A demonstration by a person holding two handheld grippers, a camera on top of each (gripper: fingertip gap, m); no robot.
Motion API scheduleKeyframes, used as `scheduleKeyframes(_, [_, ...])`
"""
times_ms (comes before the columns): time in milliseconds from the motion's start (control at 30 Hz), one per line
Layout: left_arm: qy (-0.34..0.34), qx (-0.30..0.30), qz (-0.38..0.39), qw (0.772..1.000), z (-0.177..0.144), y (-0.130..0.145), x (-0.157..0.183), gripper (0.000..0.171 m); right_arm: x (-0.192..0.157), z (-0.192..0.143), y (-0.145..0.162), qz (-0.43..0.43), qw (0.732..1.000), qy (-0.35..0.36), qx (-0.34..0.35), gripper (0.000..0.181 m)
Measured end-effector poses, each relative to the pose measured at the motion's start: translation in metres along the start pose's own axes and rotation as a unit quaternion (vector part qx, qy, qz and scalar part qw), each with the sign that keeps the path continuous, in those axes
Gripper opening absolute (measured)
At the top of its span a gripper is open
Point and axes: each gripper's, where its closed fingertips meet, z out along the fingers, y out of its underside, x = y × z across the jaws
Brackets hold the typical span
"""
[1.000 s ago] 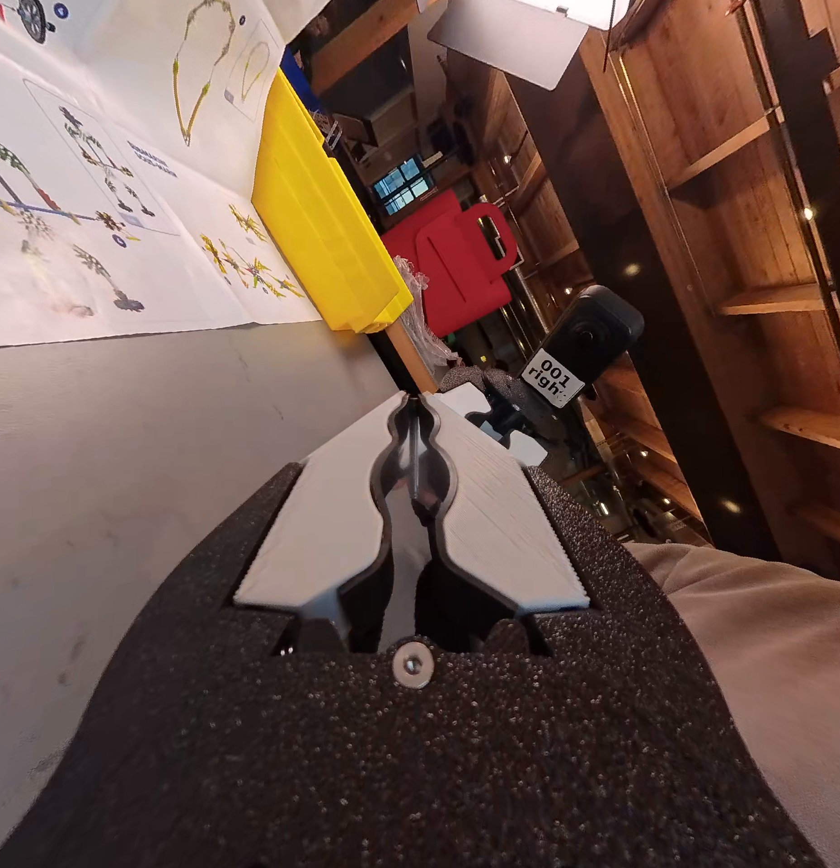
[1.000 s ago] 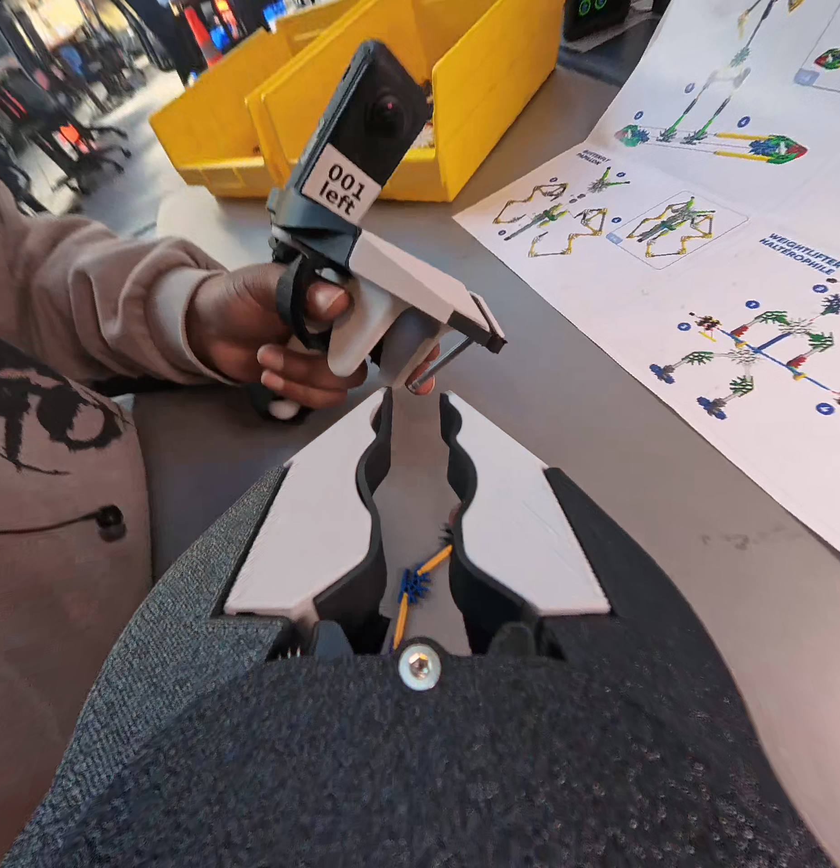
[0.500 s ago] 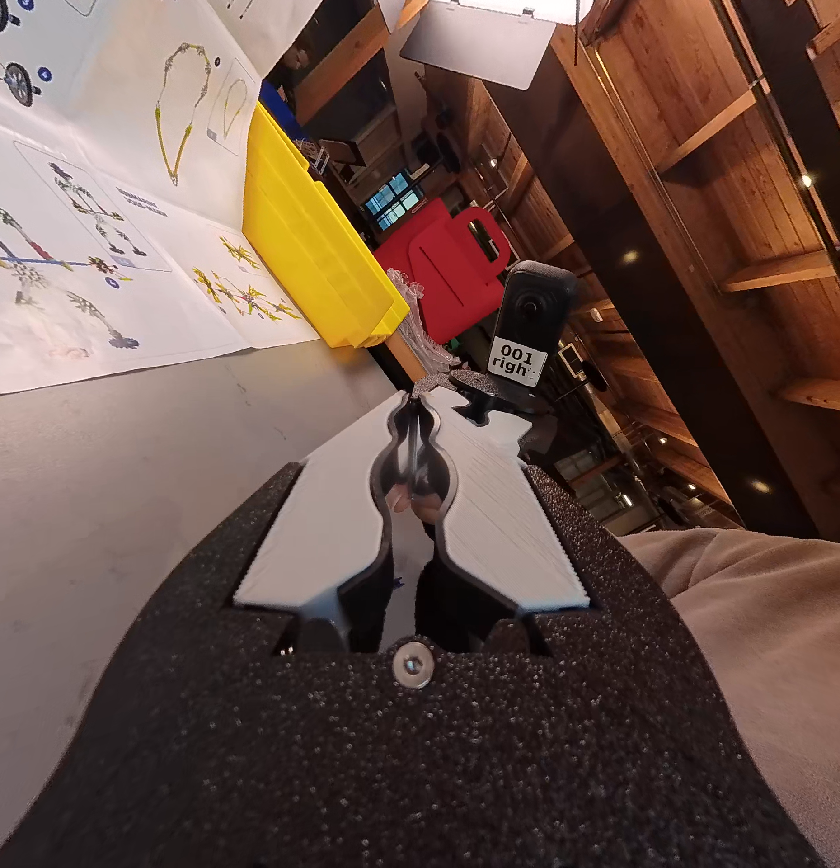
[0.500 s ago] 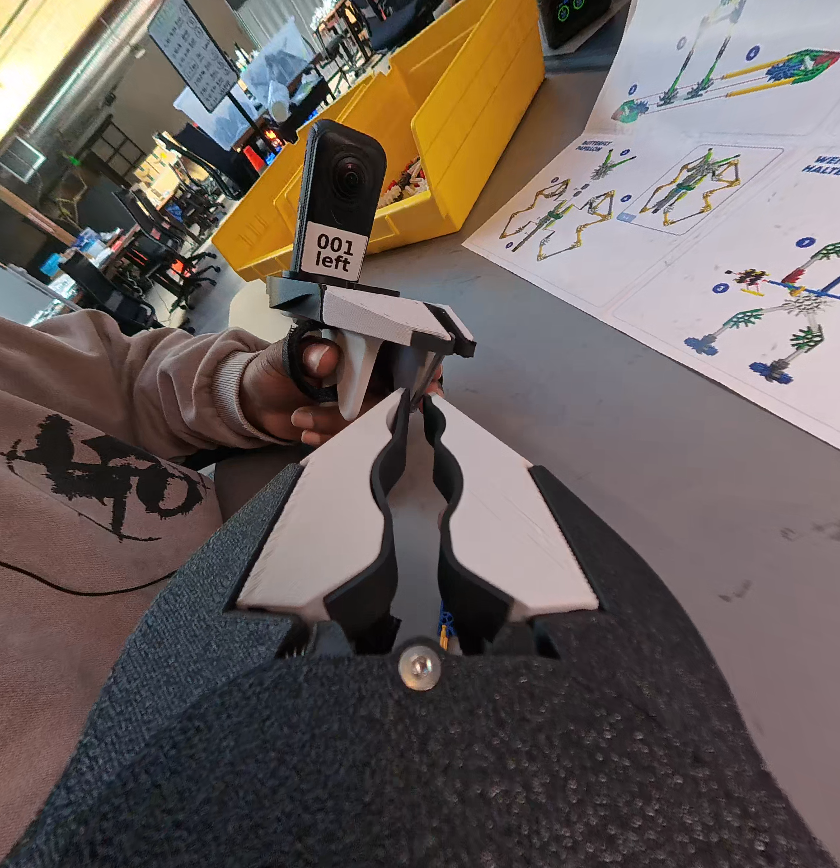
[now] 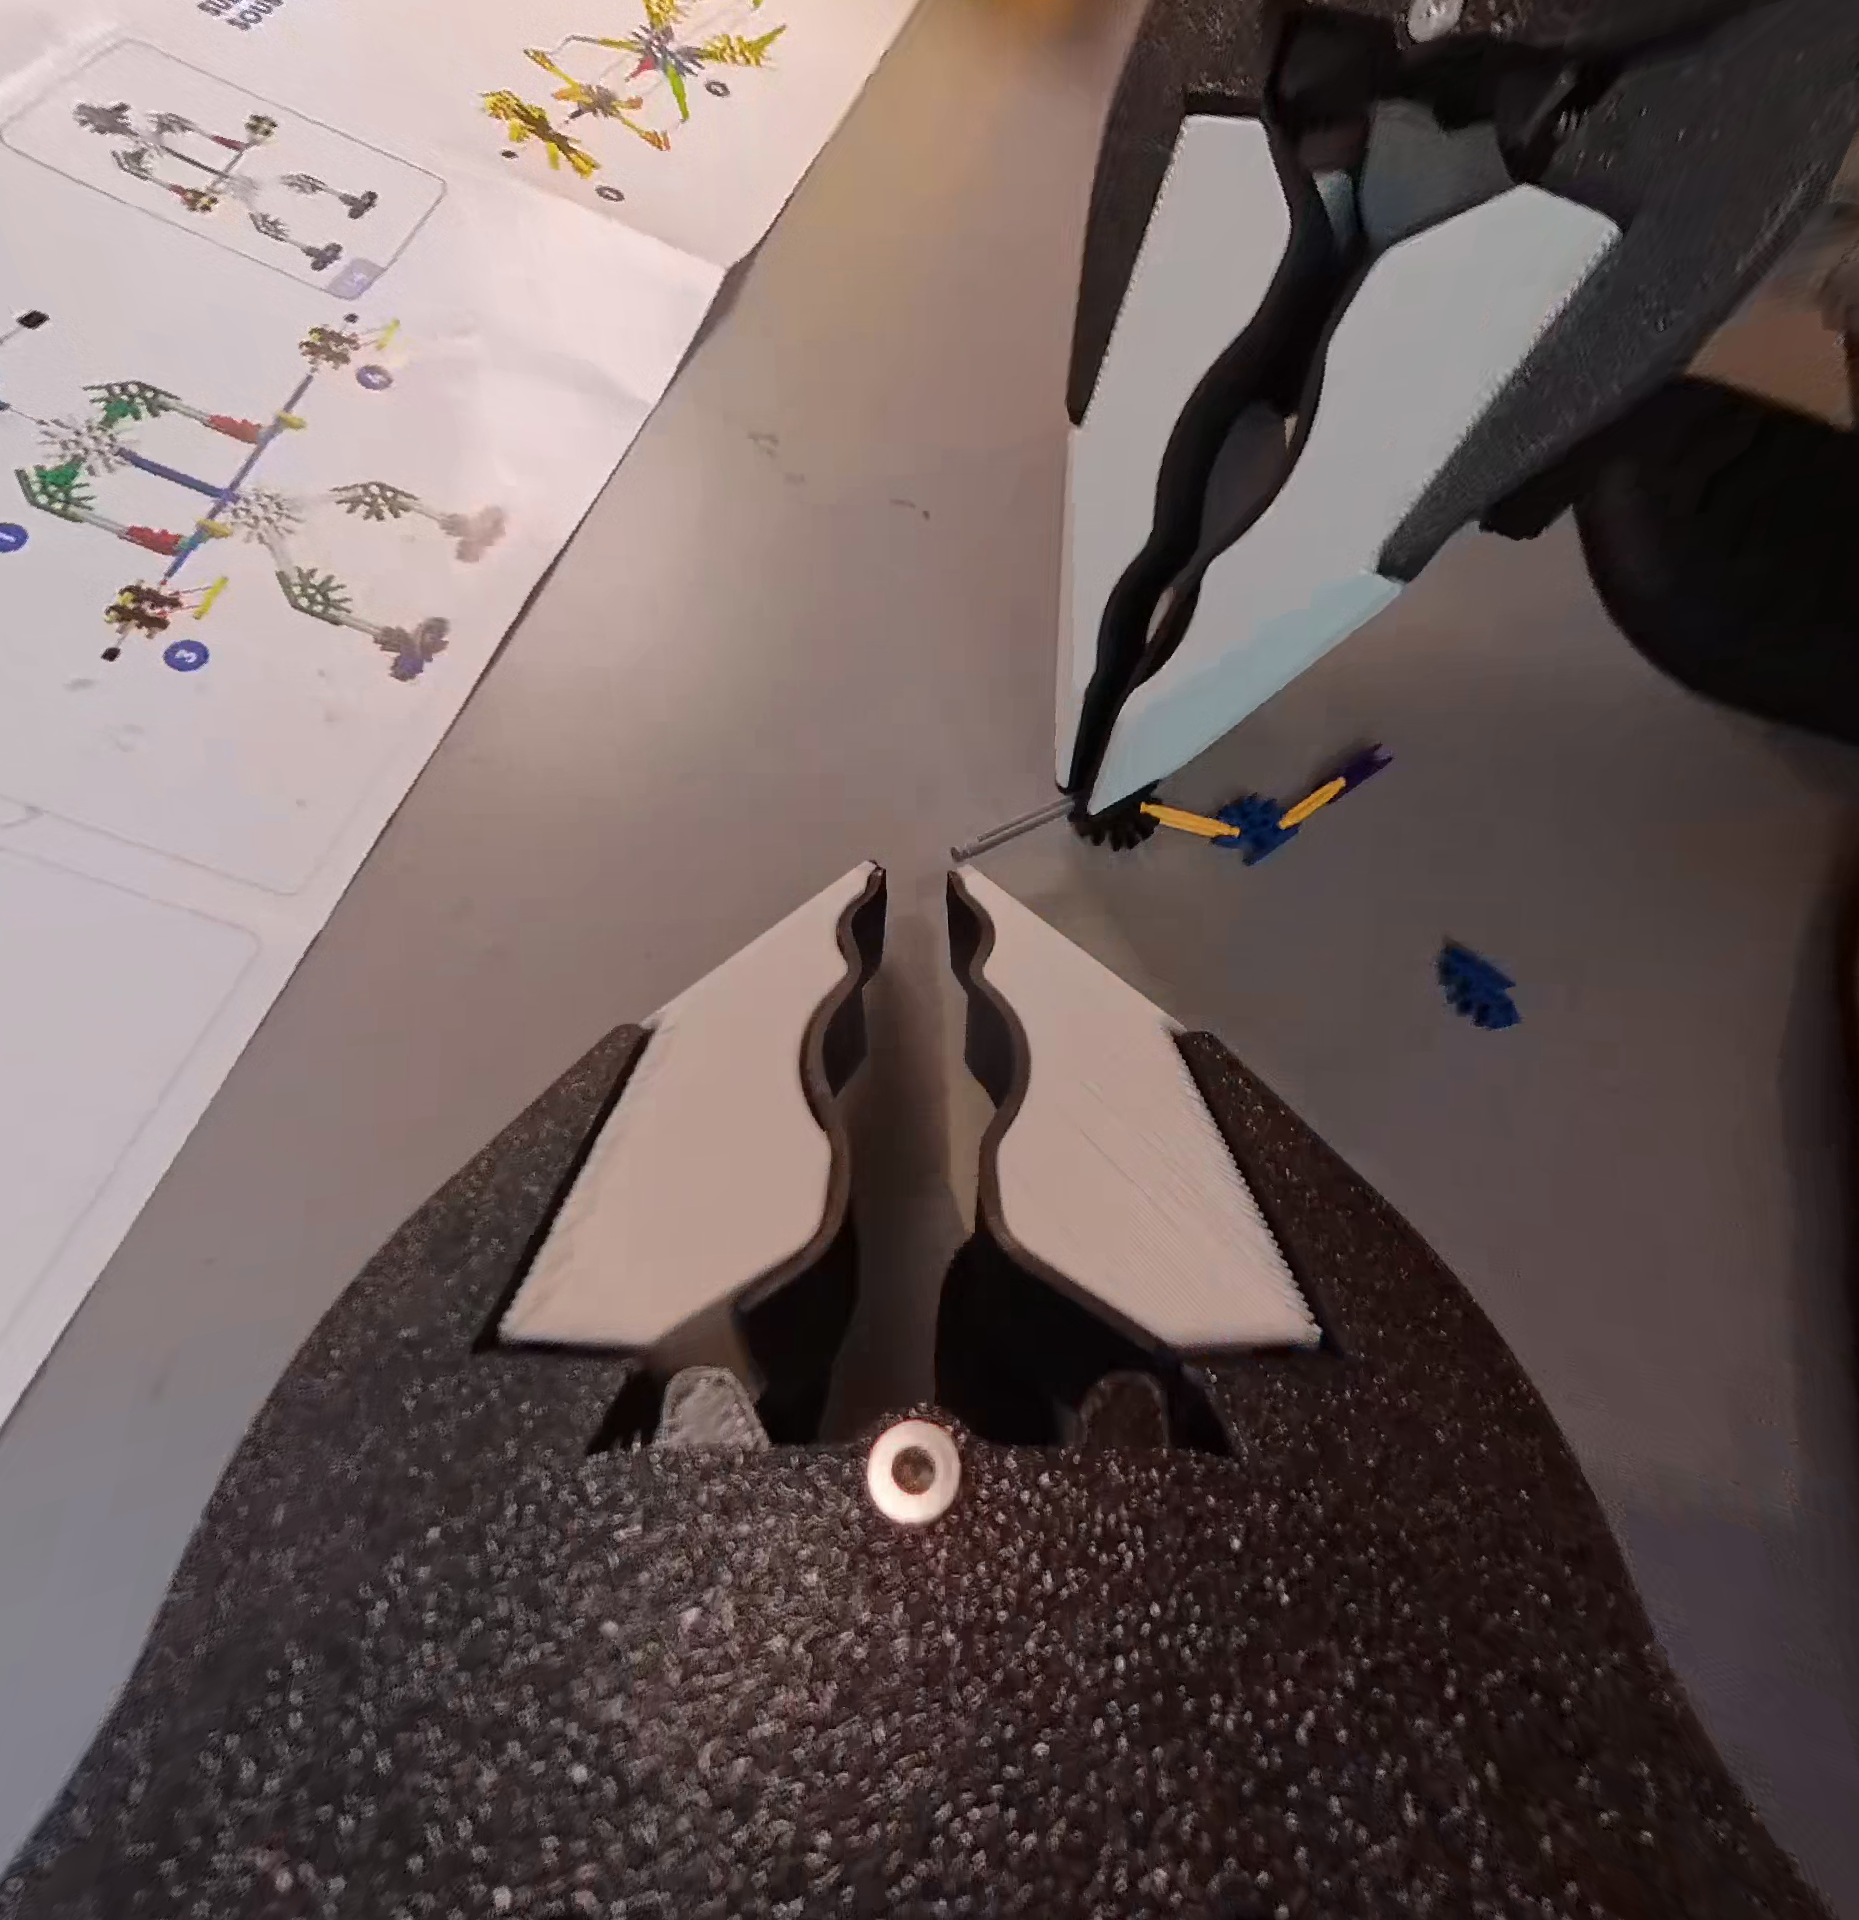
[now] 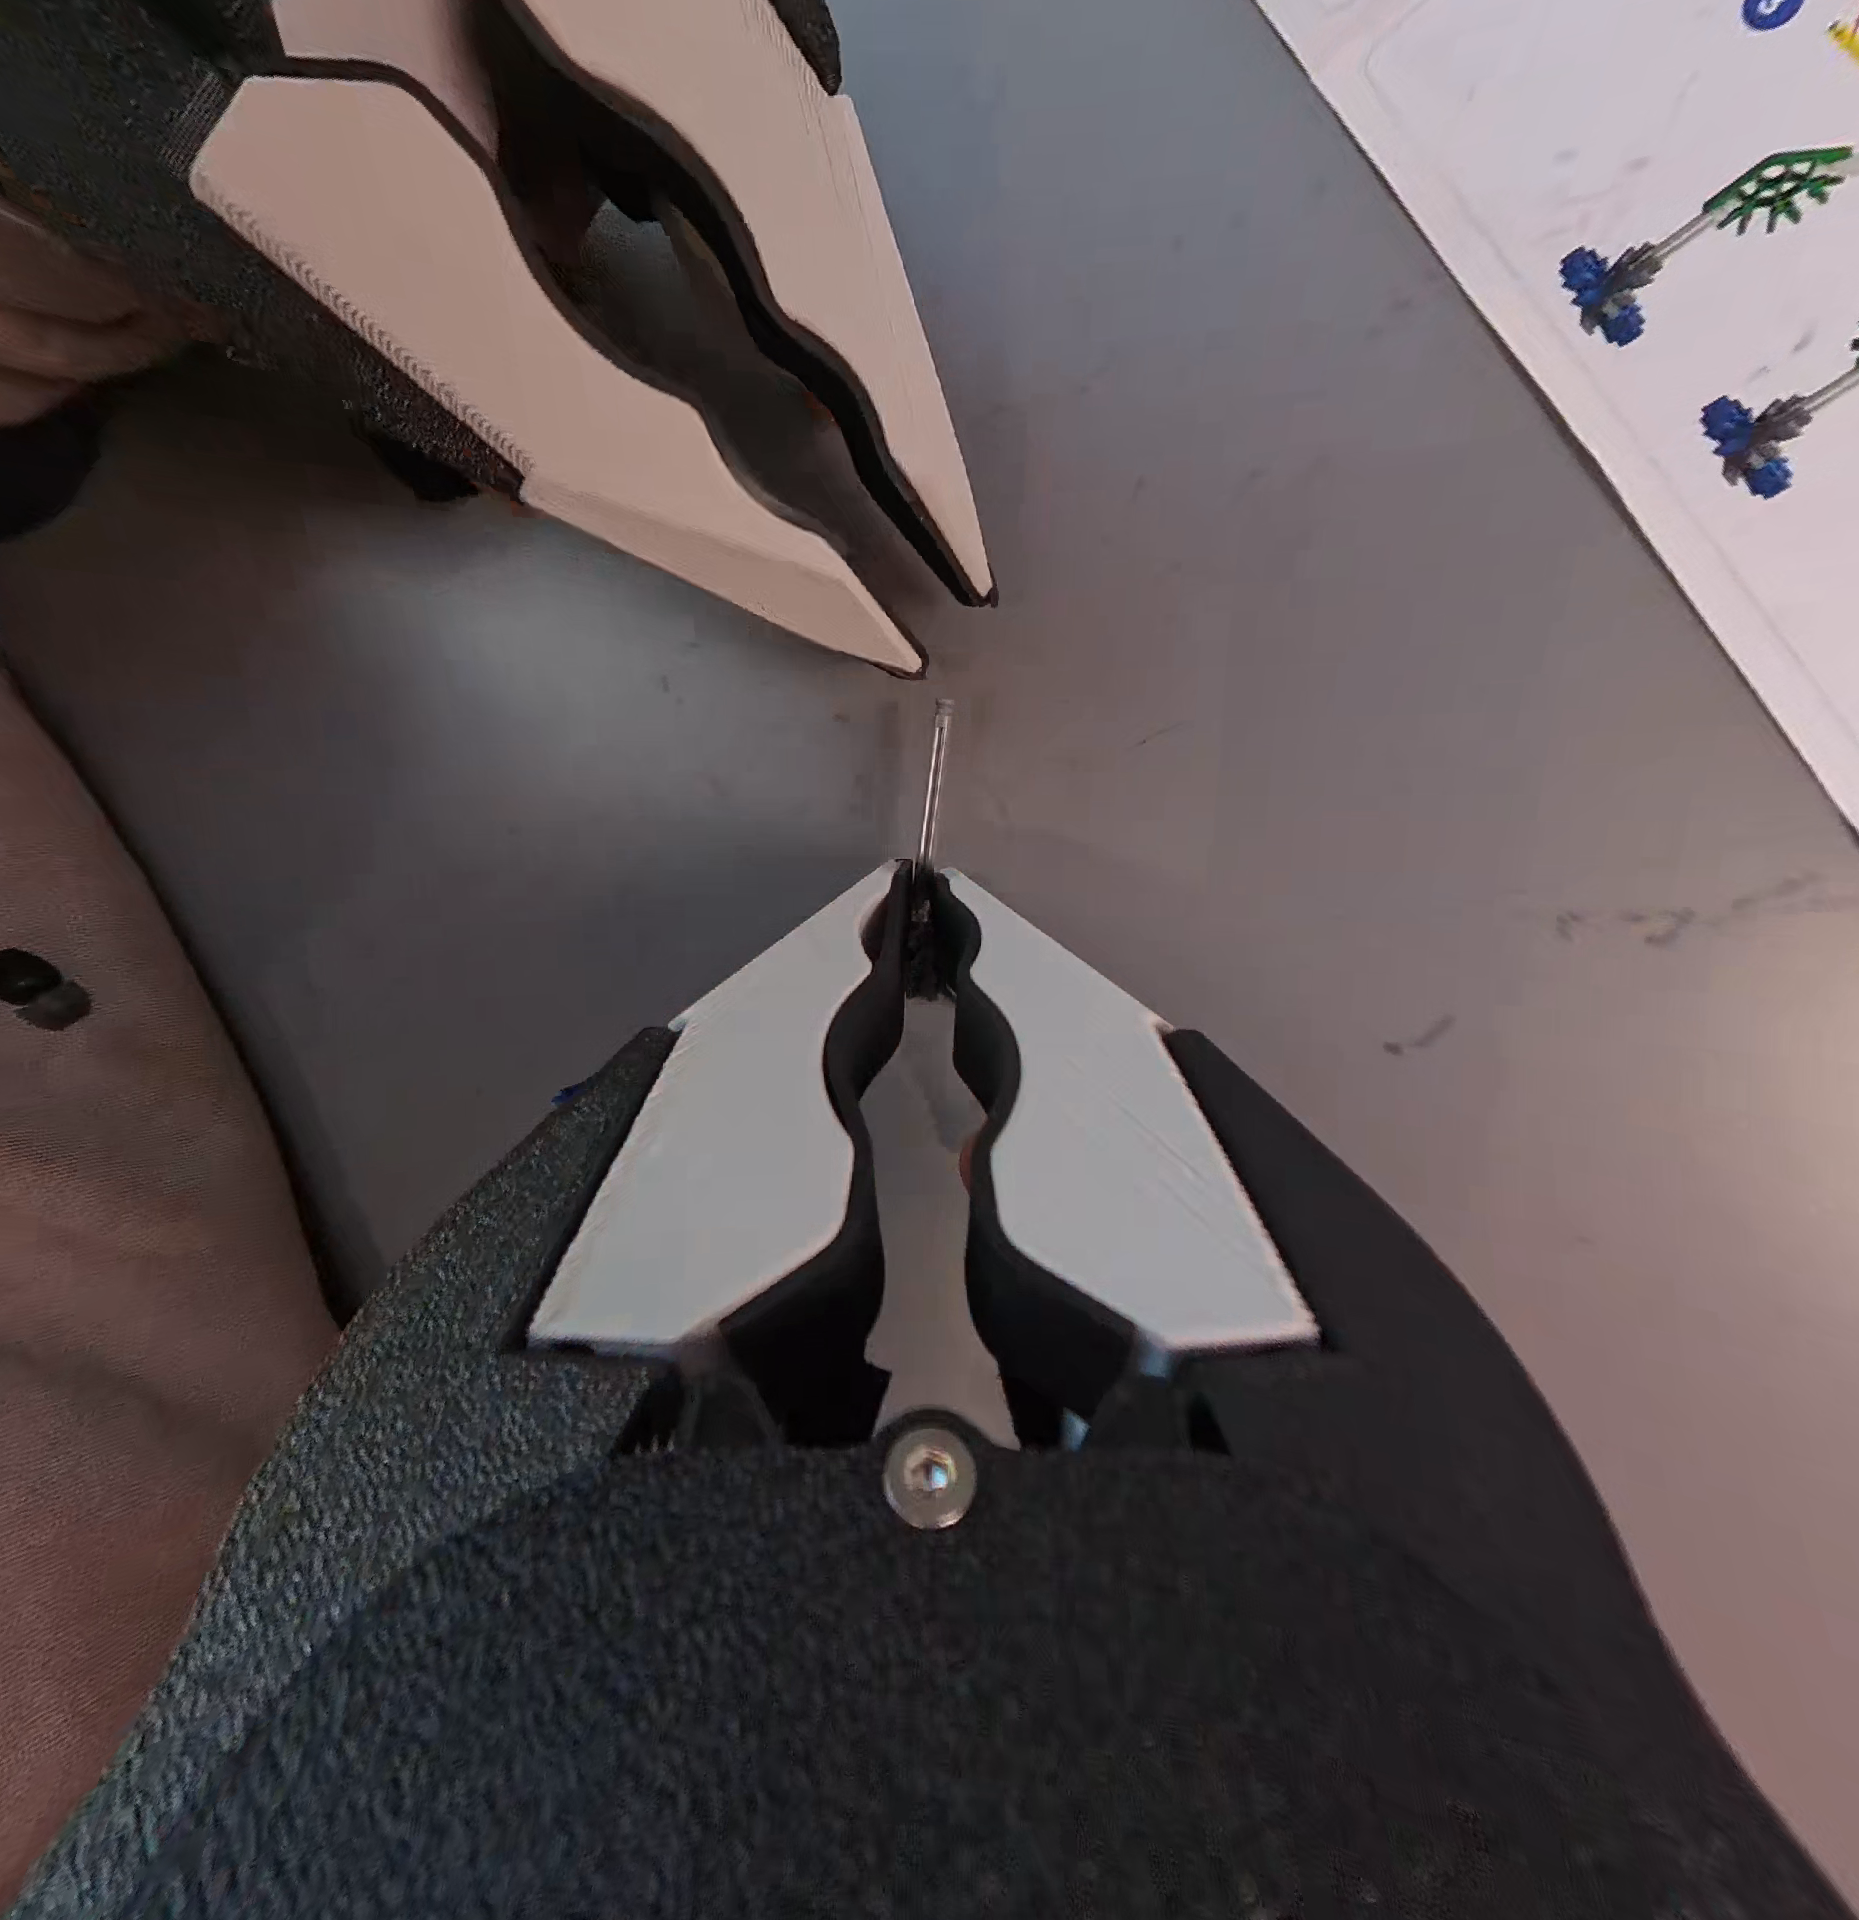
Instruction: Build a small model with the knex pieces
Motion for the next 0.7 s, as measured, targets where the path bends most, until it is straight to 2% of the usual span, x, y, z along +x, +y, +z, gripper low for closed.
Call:
scheduleKeyframes(200, [-0.024, -0.045, 0.114, 0.992, 0.009, 0.013, -0.001, 0.012, 0.001, 0.010, 0.002, 0.011, 1.000, 0.006, -0.003, 0.001])
scheduleKeyframes(700, [-0.009, -0.043, 0.139, 0.989, 0.014, 0.012, 0.007, 0.010, 0.005, 0.005, 0.005, -0.007, 1.000, 0.016, 0.004, 0.006])
